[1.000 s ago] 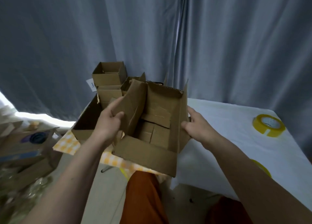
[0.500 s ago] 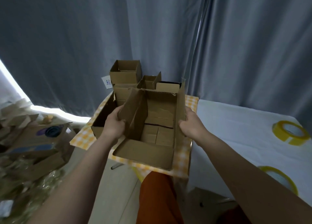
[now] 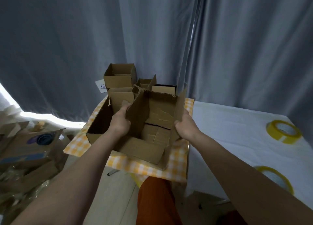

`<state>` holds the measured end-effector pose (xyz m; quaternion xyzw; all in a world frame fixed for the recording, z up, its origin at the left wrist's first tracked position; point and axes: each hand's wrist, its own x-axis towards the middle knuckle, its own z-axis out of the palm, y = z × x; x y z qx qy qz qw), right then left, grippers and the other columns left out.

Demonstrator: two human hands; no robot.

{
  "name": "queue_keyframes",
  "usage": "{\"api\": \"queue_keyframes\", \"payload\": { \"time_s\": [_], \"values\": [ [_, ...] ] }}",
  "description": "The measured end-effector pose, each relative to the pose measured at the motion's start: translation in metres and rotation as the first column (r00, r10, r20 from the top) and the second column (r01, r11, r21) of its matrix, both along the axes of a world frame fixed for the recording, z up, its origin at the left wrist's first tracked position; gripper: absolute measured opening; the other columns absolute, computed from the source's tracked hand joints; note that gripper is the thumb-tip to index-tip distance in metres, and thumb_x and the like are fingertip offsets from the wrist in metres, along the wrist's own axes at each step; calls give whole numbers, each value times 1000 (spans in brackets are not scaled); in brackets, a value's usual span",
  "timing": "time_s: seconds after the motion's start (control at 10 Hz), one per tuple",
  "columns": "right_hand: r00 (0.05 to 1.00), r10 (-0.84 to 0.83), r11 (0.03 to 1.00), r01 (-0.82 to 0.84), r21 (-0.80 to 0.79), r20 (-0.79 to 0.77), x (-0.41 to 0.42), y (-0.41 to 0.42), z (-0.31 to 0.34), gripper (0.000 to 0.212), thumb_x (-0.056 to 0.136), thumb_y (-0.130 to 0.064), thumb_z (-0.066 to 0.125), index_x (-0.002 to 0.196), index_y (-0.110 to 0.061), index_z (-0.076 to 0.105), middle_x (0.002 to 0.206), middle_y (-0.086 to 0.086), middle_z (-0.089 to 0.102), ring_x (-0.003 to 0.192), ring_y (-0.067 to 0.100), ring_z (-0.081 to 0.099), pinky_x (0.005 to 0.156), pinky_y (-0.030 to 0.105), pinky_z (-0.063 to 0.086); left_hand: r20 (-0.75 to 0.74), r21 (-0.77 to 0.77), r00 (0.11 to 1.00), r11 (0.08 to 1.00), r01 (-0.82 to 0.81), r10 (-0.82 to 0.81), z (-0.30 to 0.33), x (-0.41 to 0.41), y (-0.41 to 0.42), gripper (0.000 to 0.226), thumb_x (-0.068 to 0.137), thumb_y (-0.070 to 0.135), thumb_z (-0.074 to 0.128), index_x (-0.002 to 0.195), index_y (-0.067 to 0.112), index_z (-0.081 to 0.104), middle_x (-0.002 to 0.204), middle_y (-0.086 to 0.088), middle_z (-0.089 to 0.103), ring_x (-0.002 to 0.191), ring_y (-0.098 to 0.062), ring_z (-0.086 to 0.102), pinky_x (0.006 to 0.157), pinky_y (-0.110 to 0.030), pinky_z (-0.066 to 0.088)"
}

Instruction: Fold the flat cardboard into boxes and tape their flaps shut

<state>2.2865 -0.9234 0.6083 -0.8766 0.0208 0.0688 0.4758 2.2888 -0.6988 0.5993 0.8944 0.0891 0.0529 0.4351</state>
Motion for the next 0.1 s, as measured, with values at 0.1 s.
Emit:
{"api": "queue_keyframes", "payload": {
  "time_s": [0.1],
  "values": [
    [999, -9, 989, 4, 146, 35, -6, -15, 3, 60, 100, -33, 38, 150, -28, 5, 131, 1, 43, 99, 20, 57, 69, 31, 57, 12, -23, 999, 999, -29, 30, 21, -3, -13, 67, 91, 3, 57, 148, 27, 30, 146, -8, 42, 128, -28, 46, 93, -36, 49]
  ]
}}
